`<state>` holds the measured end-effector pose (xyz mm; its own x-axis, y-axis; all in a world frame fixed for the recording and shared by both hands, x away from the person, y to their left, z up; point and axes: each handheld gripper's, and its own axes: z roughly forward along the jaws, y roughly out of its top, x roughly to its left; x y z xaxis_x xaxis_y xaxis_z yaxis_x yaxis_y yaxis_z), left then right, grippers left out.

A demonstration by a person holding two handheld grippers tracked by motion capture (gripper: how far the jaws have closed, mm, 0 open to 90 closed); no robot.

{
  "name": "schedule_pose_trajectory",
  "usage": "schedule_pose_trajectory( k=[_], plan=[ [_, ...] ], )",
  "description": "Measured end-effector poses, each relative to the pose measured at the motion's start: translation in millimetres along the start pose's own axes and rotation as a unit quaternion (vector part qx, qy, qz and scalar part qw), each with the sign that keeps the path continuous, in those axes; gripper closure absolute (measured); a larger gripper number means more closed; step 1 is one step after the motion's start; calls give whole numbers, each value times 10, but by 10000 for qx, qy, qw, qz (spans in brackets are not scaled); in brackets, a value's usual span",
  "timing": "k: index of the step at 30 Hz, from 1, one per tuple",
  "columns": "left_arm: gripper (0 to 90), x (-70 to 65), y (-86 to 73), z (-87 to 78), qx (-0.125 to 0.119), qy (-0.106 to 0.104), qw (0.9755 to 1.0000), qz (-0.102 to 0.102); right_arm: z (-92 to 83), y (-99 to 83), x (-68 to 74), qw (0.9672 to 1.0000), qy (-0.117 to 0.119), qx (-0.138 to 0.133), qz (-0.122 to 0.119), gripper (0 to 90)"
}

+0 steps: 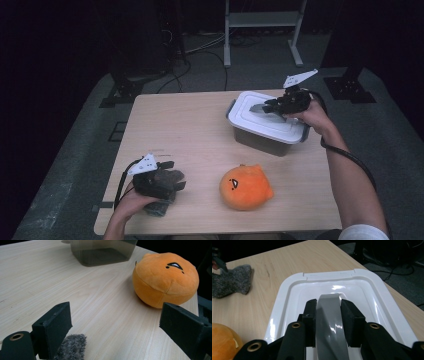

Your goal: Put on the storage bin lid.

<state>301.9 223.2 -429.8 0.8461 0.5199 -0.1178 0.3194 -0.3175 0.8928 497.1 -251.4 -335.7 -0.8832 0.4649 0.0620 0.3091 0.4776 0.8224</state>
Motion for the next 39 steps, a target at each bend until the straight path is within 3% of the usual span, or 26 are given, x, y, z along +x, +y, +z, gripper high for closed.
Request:
schedule_pose_trajectory(
  k=[10, 18, 39],
  plan=[
    [97, -7, 5, -2, 2, 1, 10000, 3, 174, 97, 261, 9990, 341, 0, -301, 659],
    [97, -7, 7, -8, -2, 0, 10000, 10, 279, 163, 449, 9977, 484, 36, -467, 658],
    [97, -19, 10, 4, 14, -43, 10000, 24, 347, 188, 611, 9961, 670, 18, -573, 658]
  ],
)
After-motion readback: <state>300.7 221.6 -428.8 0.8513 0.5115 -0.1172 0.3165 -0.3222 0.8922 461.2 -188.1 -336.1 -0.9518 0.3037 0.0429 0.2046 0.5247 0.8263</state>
